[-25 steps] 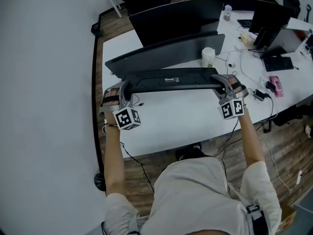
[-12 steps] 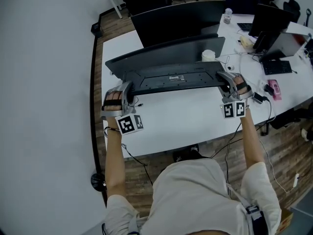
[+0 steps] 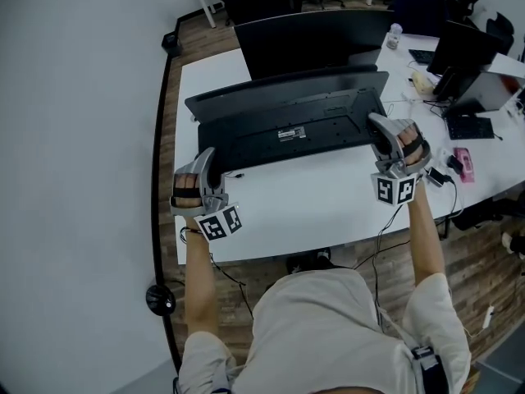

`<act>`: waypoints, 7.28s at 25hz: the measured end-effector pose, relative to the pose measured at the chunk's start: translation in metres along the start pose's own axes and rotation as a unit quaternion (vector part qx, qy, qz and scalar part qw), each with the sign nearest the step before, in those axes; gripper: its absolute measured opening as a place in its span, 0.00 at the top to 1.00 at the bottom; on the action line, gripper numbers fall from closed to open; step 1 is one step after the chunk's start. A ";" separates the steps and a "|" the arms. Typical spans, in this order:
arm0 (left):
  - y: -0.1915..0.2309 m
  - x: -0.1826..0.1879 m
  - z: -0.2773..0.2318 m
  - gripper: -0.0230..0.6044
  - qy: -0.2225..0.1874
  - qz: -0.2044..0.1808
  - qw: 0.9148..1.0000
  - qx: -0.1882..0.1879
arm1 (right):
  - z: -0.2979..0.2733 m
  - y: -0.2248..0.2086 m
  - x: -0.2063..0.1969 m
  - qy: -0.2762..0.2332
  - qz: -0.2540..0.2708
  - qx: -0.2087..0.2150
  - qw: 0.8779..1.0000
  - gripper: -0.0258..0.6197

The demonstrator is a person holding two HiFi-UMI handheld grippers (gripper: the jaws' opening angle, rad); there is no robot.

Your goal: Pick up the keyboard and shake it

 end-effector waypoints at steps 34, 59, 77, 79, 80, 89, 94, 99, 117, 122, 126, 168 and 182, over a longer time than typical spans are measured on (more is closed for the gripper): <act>-0.072 -0.032 0.033 0.76 -0.250 0.675 0.580 -0.382 | 0.033 0.058 -0.021 -0.240 -0.661 0.432 0.564 0.76; -0.229 -0.031 0.028 0.76 -0.091 0.920 0.263 -0.274 | 0.044 0.260 -0.071 0.041 -0.902 0.318 0.289 0.70; -0.319 -0.044 -0.013 0.76 0.036 0.937 0.191 -0.290 | 0.041 0.369 -0.109 0.234 -0.896 0.287 0.243 0.61; -0.326 -0.048 -0.019 0.76 0.045 0.937 0.190 -0.290 | 0.036 0.375 -0.113 0.252 -0.891 0.282 0.252 0.60; -0.329 -0.050 -0.023 0.76 0.050 0.937 0.191 -0.290 | 0.033 0.378 -0.117 0.261 -0.888 0.279 0.258 0.59; -0.345 -0.055 -0.038 0.76 0.087 0.944 0.160 -0.274 | 0.016 0.393 -0.133 0.322 -0.849 0.254 0.333 0.54; -0.348 -0.060 -0.042 0.77 0.090 0.945 0.156 -0.273 | 0.012 0.398 -0.132 0.343 -0.827 0.236 0.377 0.54; -0.354 -0.069 -0.037 0.77 0.109 0.944 0.153 -0.270 | 0.009 0.402 -0.126 0.358 -0.812 0.229 0.400 0.53; -0.356 -0.076 -0.054 0.73 0.135 0.912 0.262 -0.287 | 0.013 0.403 -0.120 0.403 -0.737 0.221 0.496 0.53; -0.349 -0.085 -0.073 0.65 0.175 0.870 0.369 -0.277 | 0.017 0.402 -0.119 0.404 -0.745 0.195 0.494 0.53; -0.348 -0.088 -0.074 0.58 0.207 0.834 0.440 -0.260 | 0.019 0.402 -0.117 0.405 -0.743 0.194 0.497 0.53; -0.290 -0.018 0.024 0.55 0.190 0.745 0.607 -0.202 | 0.064 0.345 0.024 0.331 -0.706 0.192 0.596 0.62; -0.270 0.018 0.078 0.69 0.118 0.675 0.699 -0.207 | 0.085 0.321 0.082 0.290 -0.715 0.153 0.618 0.66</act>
Point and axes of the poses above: the fingertips, and each gripper's own axes: z backward along the fingers, y to its left, x out of its top, the point moved 4 cm from there along z, backward along the fingers, and after that the axes turned 5 degrees about -y, right-handed, at the moved point
